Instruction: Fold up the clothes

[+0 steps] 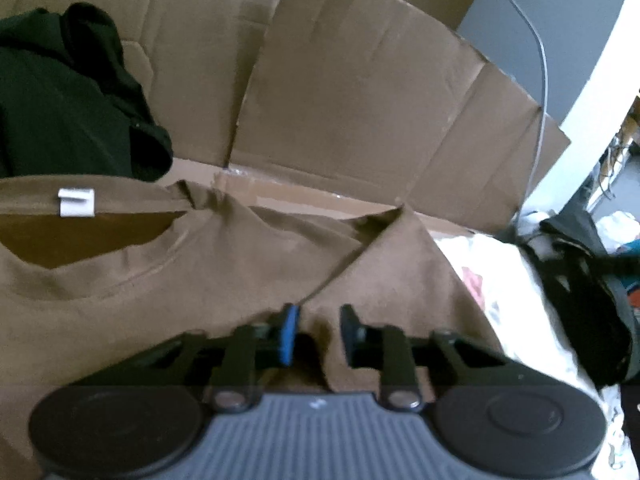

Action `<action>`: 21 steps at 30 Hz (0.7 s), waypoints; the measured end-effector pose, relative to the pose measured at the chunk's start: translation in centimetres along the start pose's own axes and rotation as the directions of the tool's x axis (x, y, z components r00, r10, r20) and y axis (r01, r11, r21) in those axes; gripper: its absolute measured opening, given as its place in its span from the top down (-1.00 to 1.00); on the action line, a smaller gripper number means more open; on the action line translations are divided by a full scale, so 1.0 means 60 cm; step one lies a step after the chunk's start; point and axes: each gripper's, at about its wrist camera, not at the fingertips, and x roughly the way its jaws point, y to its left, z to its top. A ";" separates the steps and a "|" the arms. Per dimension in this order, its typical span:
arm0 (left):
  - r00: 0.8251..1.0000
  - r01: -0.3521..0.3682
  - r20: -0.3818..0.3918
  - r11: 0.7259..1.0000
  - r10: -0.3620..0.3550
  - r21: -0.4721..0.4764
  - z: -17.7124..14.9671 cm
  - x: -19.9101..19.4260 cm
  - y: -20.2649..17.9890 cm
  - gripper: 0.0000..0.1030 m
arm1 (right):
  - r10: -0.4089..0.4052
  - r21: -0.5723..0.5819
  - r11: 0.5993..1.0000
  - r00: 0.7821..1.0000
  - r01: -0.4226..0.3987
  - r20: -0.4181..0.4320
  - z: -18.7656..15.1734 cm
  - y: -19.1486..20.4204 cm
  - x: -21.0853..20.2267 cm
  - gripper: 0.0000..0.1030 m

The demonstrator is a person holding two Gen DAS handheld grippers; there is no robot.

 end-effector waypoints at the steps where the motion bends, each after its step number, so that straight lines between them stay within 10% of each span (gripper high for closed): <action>1: 1.000 0.007 0.001 1.000 -0.007 -0.016 -0.001 -0.001 0.003 0.82 | -0.001 0.002 1.000 1.000 0.001 0.000 0.019 0.005 0.010 0.24; 11: 0.997 0.053 0.057 0.991 -0.046 -0.123 -0.003 -0.017 0.032 0.87 | -0.044 0.057 0.997 0.988 0.053 -0.148 0.150 0.030 0.157 0.11; 21: 0.993 0.097 0.081 0.983 -0.085 -0.158 -0.007 -0.019 0.047 0.88 | -0.161 -0.010 0.986 0.922 0.168 -0.352 0.172 0.054 0.239 0.08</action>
